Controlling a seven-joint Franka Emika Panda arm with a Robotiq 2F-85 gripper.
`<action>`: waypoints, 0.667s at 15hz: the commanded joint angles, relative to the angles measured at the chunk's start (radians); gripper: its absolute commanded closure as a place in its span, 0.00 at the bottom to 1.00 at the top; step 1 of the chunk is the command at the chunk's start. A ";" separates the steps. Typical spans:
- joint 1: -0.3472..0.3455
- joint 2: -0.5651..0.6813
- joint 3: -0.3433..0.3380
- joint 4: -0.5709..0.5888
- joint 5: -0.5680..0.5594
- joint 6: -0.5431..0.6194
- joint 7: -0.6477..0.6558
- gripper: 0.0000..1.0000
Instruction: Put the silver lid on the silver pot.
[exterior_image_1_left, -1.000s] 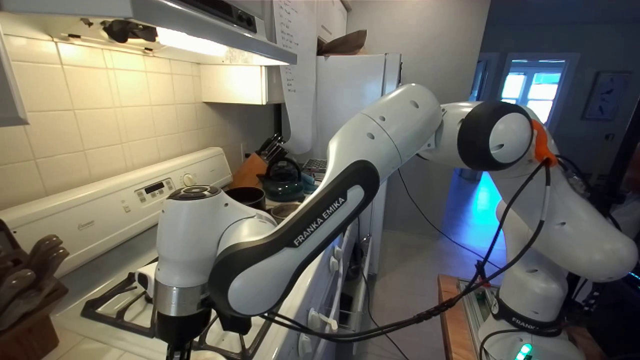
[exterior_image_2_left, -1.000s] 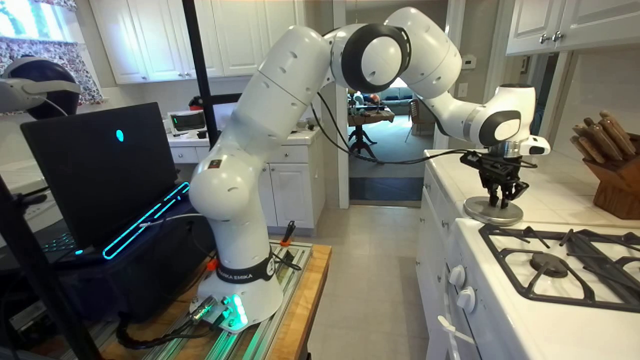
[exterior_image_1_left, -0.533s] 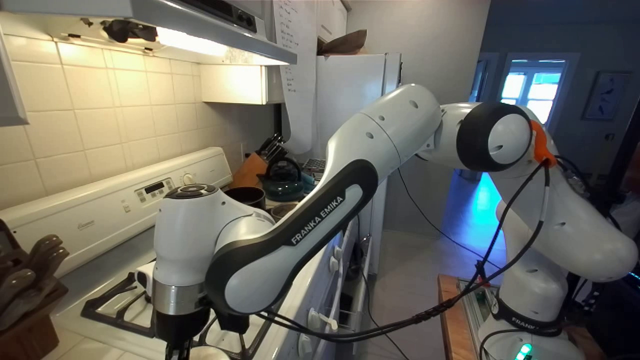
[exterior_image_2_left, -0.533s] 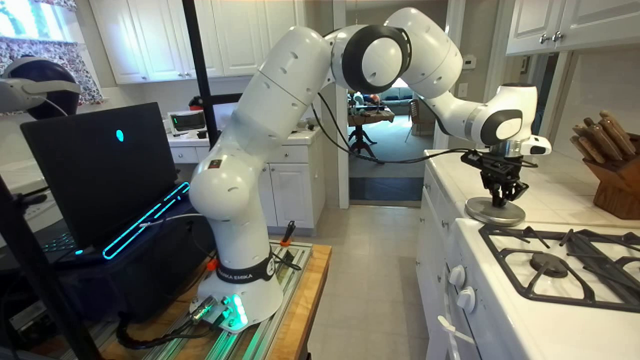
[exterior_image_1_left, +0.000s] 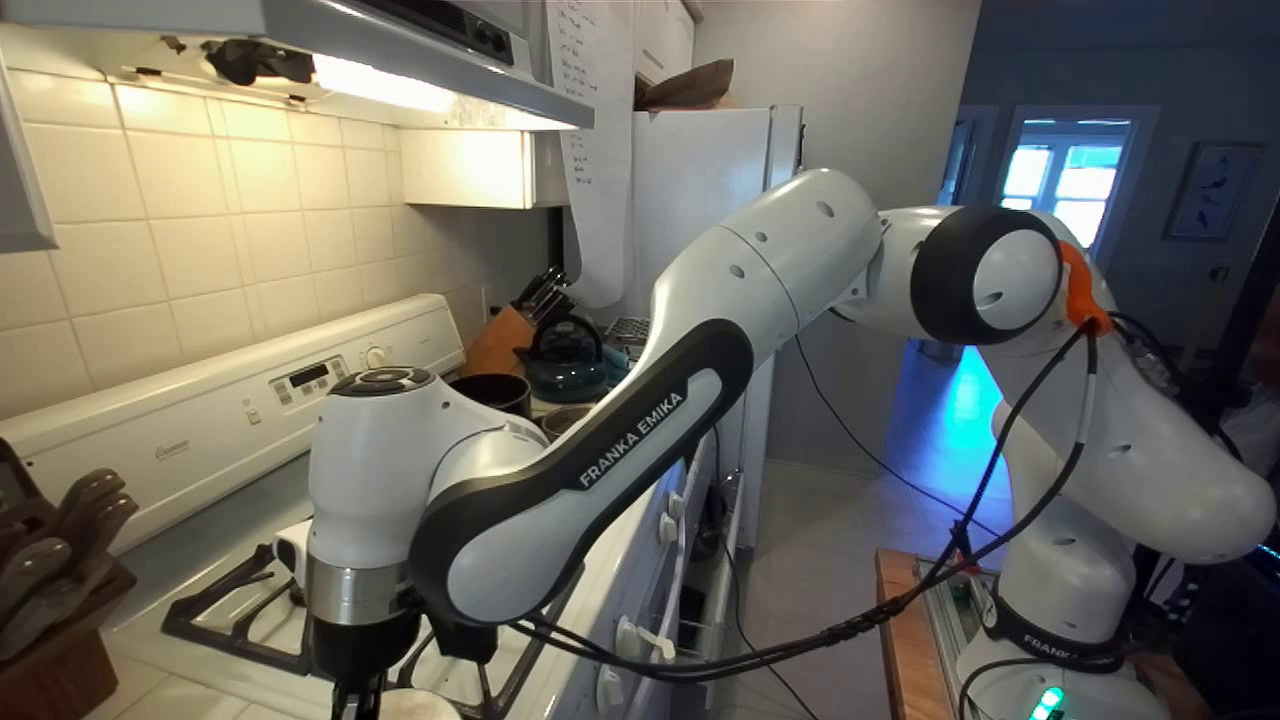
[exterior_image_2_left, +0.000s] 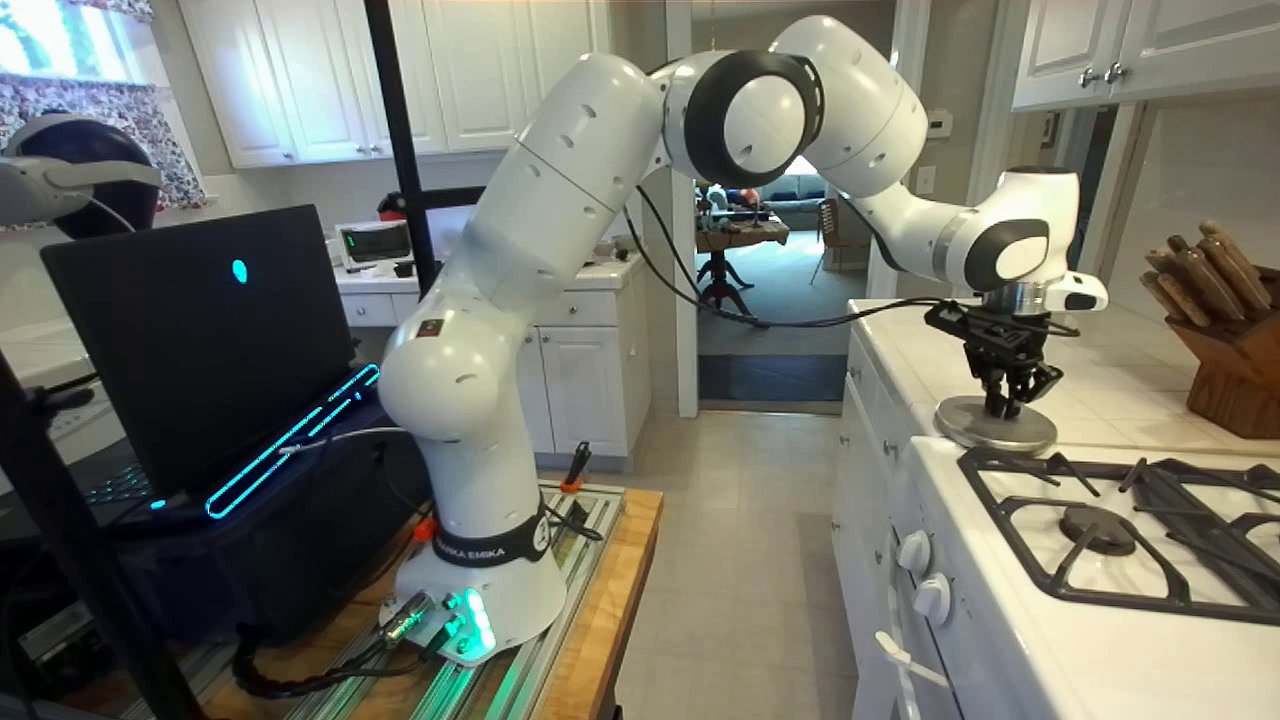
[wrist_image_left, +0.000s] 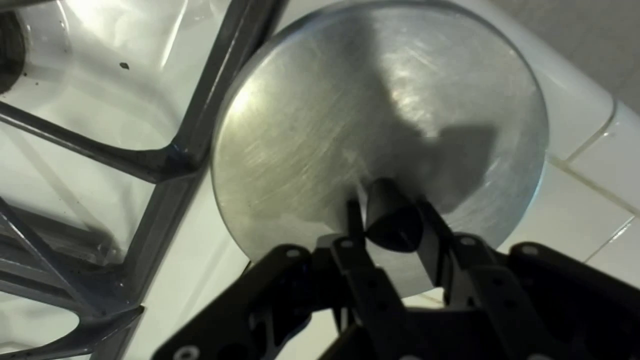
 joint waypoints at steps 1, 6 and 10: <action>0.018 0.033 -0.015 0.055 -0.023 -0.040 0.038 0.44; 0.017 0.034 -0.014 0.065 -0.015 -0.082 0.053 0.34; 0.017 0.034 -0.013 0.073 -0.016 -0.097 0.063 0.74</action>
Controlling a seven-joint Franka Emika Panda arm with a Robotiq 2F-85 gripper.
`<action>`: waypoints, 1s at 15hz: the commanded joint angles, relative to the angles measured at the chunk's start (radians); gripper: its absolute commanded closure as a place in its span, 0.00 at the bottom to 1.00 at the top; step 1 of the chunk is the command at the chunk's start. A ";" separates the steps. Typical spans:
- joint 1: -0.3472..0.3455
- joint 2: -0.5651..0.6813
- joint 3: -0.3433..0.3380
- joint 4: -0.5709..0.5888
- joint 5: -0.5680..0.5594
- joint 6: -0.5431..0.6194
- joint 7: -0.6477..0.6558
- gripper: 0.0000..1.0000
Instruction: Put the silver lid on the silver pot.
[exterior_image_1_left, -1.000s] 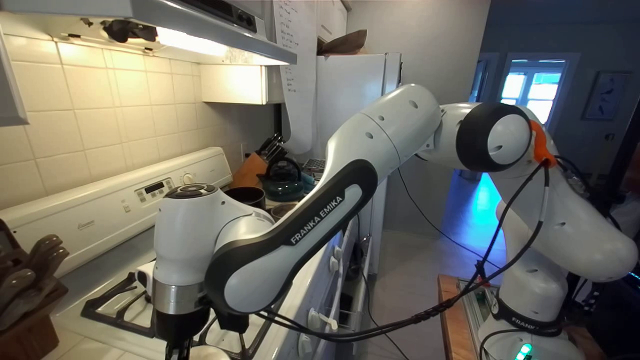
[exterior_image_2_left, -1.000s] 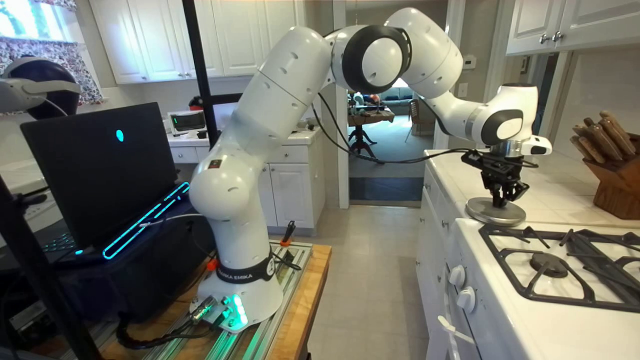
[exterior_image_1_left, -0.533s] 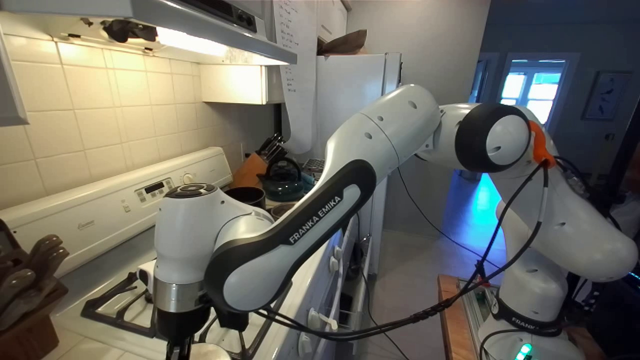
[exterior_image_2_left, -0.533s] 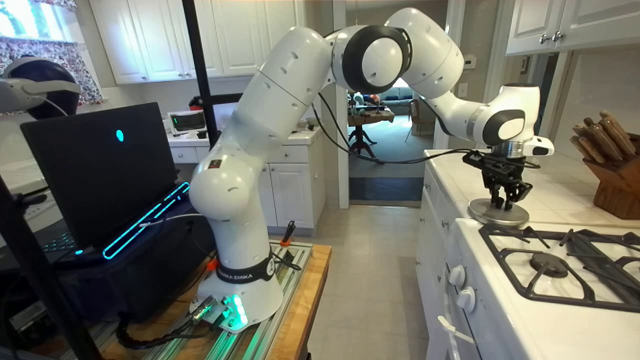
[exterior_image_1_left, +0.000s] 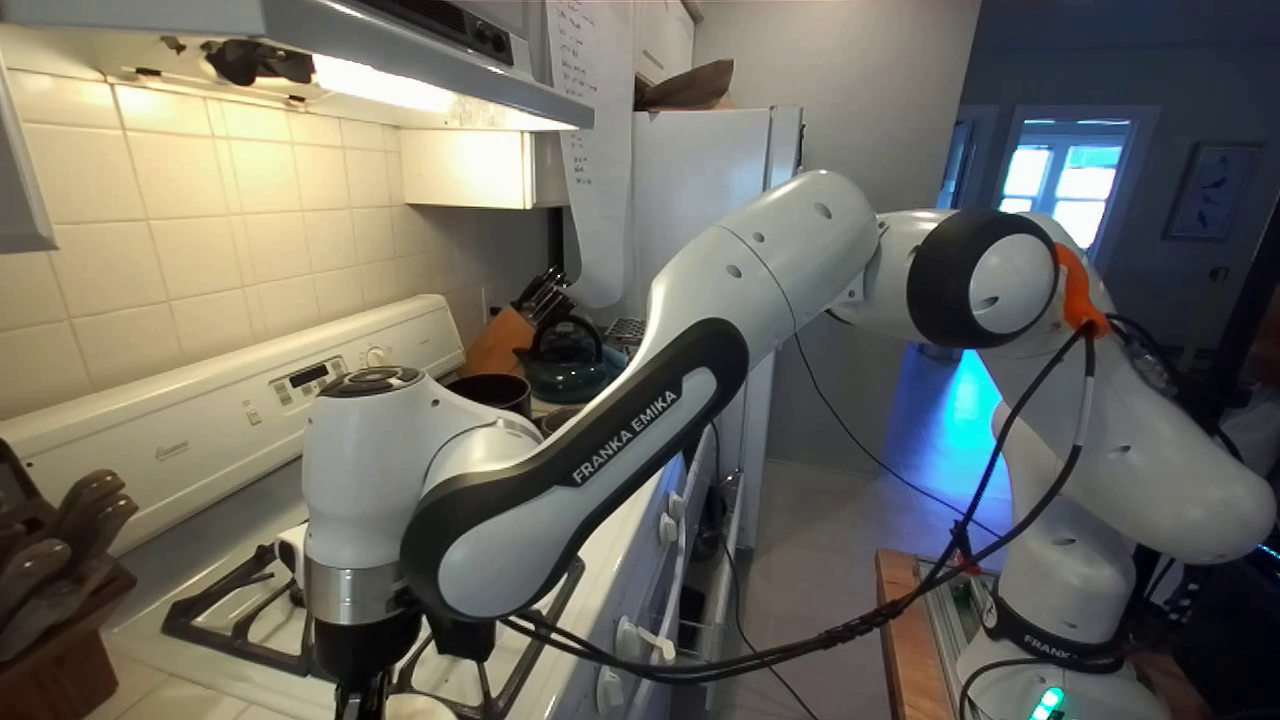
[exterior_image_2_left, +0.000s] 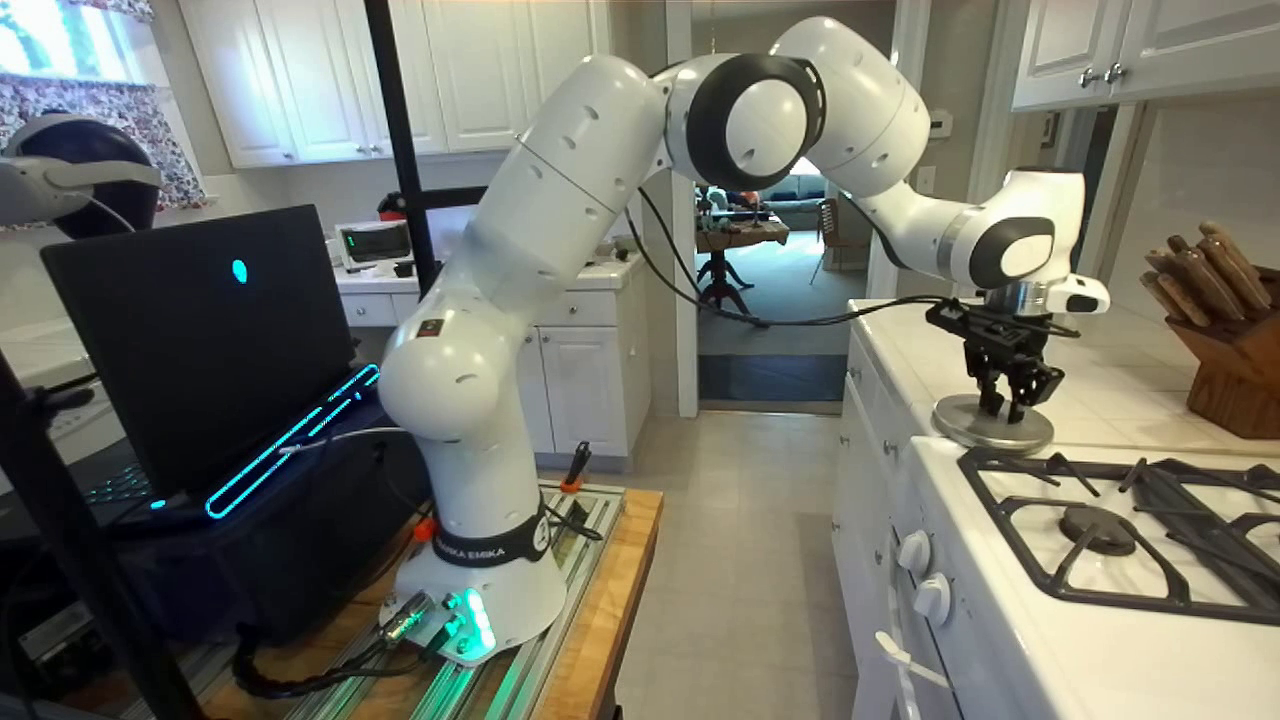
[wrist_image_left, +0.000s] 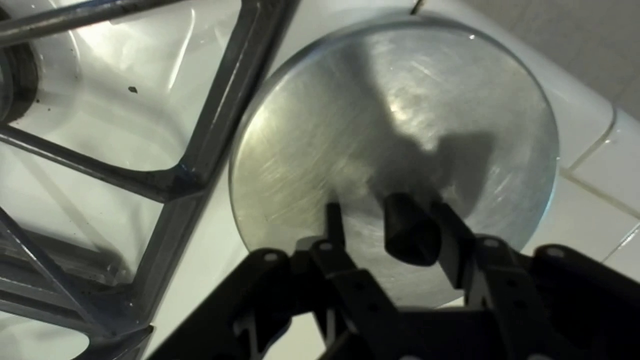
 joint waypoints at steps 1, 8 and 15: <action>0.016 0.025 -0.011 0.049 -0.017 -0.044 0.038 0.81; 0.019 0.030 -0.015 0.059 -0.020 -0.054 0.049 0.94; 0.015 -0.008 -0.014 0.038 -0.019 -0.045 0.048 0.94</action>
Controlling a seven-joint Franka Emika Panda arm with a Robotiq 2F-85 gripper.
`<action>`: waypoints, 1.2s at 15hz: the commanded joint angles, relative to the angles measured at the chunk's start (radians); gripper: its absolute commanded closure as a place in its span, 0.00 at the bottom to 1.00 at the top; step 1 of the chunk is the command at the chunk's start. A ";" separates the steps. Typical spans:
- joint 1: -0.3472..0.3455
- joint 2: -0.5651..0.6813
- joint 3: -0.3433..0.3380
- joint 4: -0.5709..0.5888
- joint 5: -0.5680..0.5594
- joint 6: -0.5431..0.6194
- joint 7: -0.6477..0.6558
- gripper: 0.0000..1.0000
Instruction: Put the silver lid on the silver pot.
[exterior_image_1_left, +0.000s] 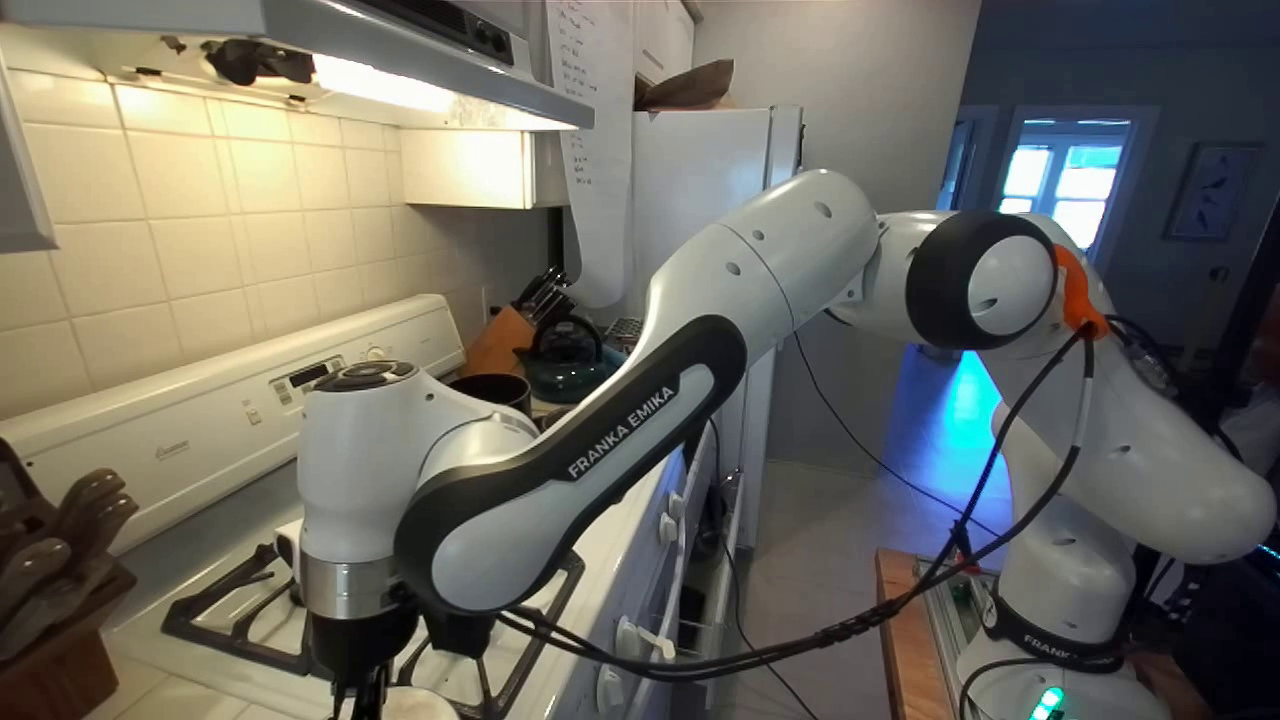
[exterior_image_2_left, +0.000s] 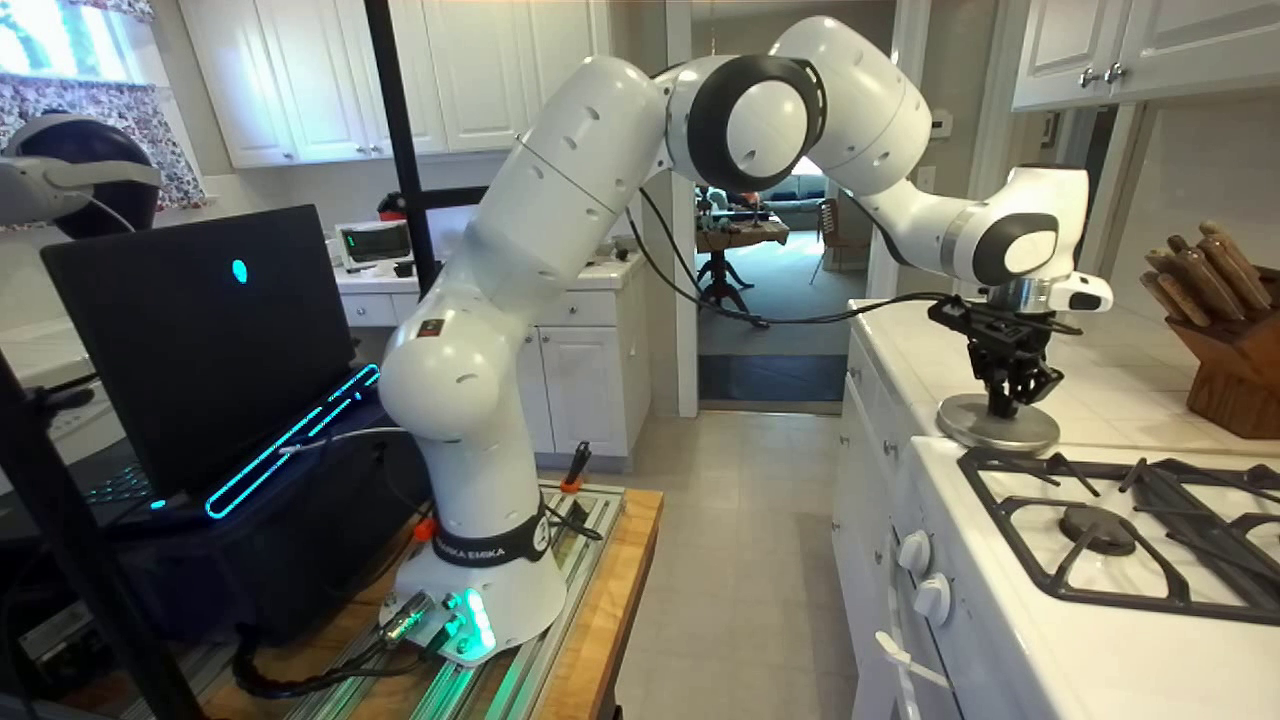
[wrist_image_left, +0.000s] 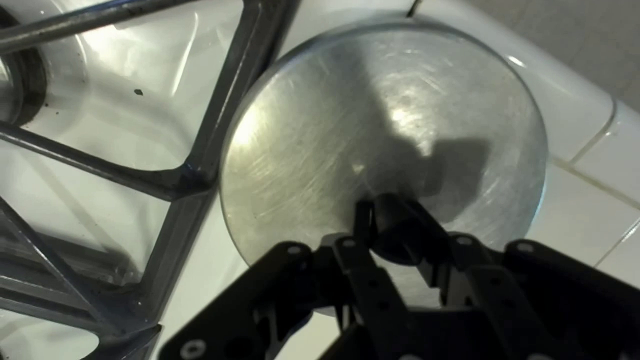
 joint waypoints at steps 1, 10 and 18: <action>0.012 -0.019 -0.009 0.016 -0.019 -0.023 0.029 0.94; -0.028 -0.154 -0.015 -0.083 -0.005 0.019 0.030 0.94; -0.100 -0.336 -0.054 -0.261 0.000 0.064 0.091 0.94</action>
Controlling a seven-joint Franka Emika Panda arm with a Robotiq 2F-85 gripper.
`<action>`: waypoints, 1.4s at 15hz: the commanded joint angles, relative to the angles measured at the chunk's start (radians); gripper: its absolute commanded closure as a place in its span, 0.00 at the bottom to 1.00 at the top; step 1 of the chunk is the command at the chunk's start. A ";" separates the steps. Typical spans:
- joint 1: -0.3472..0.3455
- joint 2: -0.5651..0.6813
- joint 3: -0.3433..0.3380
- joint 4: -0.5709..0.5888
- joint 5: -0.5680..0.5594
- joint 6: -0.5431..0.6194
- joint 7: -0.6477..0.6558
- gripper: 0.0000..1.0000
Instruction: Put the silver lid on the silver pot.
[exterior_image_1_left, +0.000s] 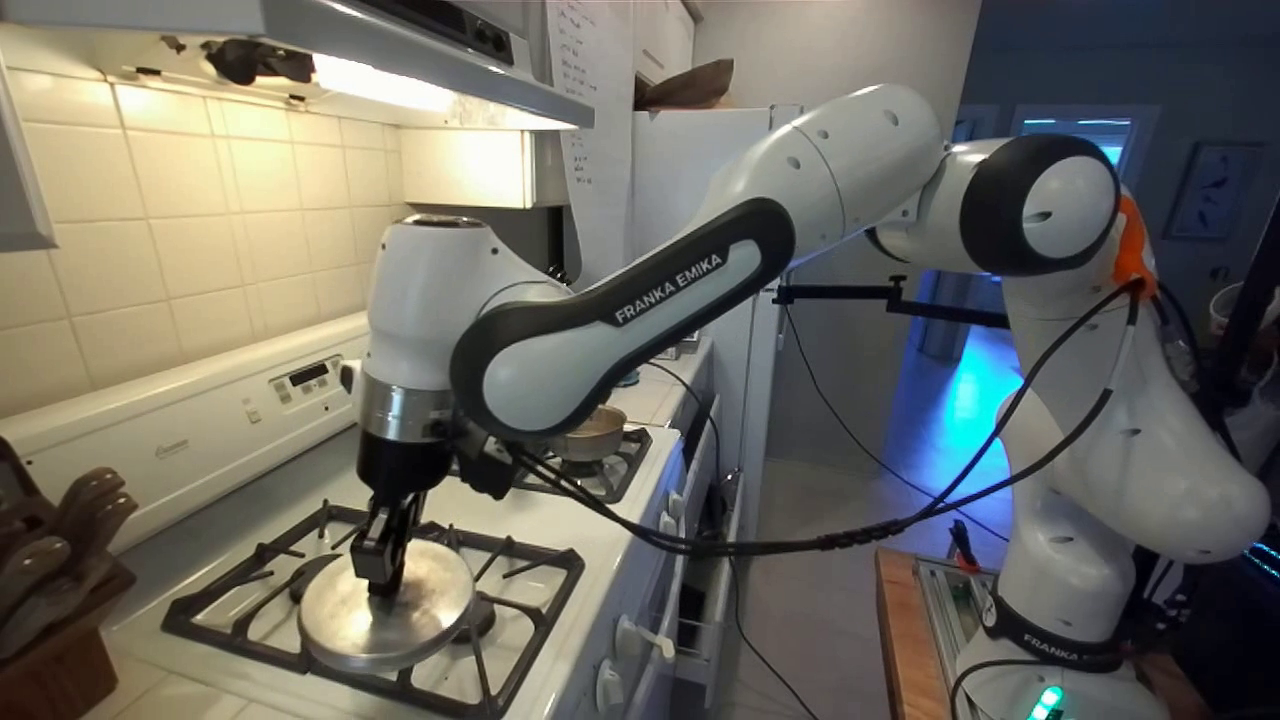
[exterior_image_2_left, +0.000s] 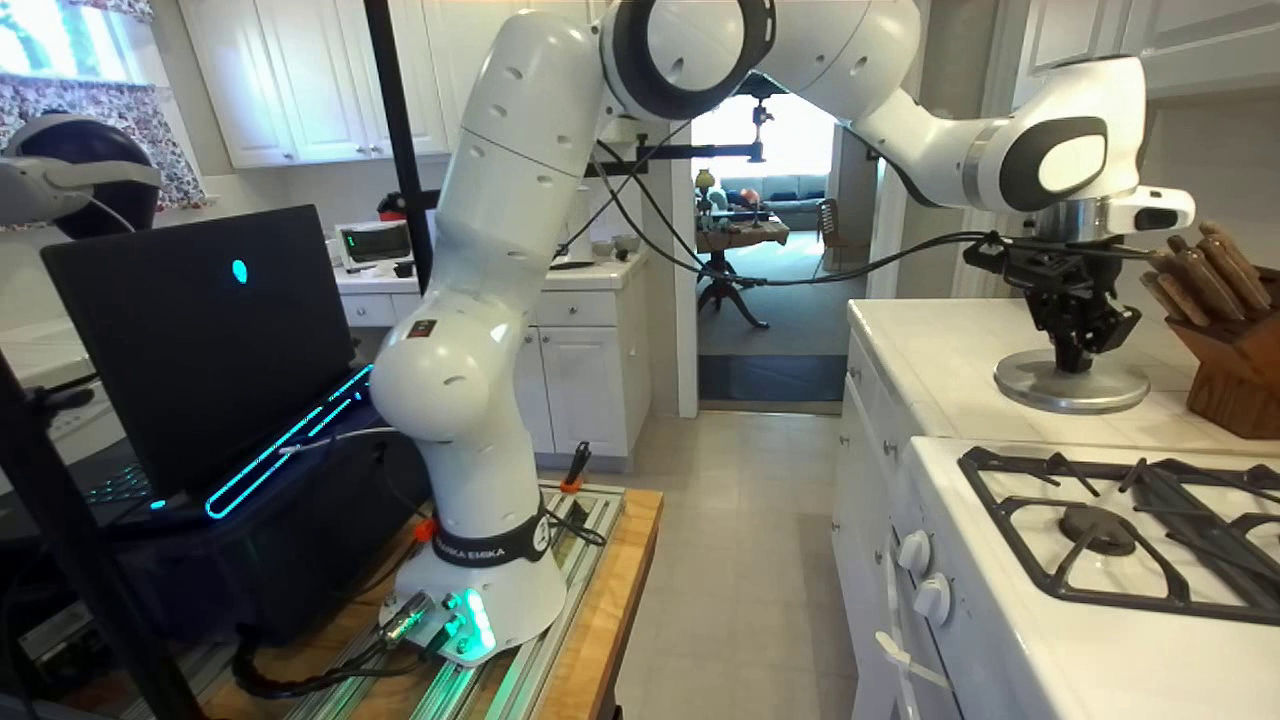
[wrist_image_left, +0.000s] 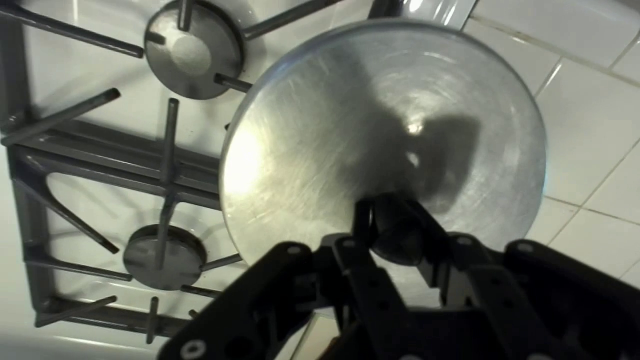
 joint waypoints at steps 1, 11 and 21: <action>-0.036 -0.112 -0.010 -0.146 -0.001 0.051 0.055 0.94; -0.068 -0.116 -0.001 -0.147 -0.002 0.024 0.047 0.77; -0.105 -0.166 -0.061 -0.187 -0.016 0.033 0.129 0.94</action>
